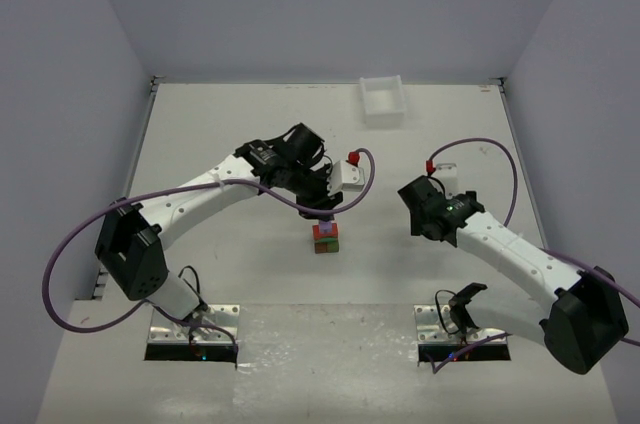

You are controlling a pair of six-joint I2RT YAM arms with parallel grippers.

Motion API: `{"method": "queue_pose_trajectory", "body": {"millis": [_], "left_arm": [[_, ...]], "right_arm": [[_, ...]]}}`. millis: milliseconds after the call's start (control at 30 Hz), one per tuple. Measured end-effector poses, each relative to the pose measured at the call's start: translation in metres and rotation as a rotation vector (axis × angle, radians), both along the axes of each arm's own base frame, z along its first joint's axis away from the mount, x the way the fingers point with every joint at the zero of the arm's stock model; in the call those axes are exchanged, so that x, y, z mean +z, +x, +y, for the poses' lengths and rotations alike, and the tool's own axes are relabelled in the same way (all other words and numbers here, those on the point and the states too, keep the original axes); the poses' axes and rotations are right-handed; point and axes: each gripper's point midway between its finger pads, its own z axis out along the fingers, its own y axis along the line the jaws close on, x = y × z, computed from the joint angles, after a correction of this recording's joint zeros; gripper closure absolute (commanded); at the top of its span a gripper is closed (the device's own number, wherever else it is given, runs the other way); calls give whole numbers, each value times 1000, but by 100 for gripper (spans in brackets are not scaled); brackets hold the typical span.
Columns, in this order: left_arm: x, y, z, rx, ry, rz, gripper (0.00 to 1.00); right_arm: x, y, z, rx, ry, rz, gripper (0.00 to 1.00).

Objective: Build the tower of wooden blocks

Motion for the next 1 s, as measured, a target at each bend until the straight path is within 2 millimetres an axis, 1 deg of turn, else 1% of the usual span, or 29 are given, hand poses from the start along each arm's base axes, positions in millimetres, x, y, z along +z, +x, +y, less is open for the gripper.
{"method": "queue_pose_trajectory", "body": {"millis": [233,333,500,767,1000], "left_arm": [[-8,1,-4,36,29,-8,100],[-15,3,-1,58,46,-11,100],[-27,0,3,83,84,-5,100],[-26,8,1,135,82,-23,99],[-27,8,1,142,82,-23,96]], "right_arm": [[0,0,1,-5,12,-6,1],[0,-1,1,-11,15,-6,1],[0,-2,0,-16,14,-3,1],[-2,-5,-2,-29,8,11,1],[-3,-6,-2,-30,4,15,1]]}}
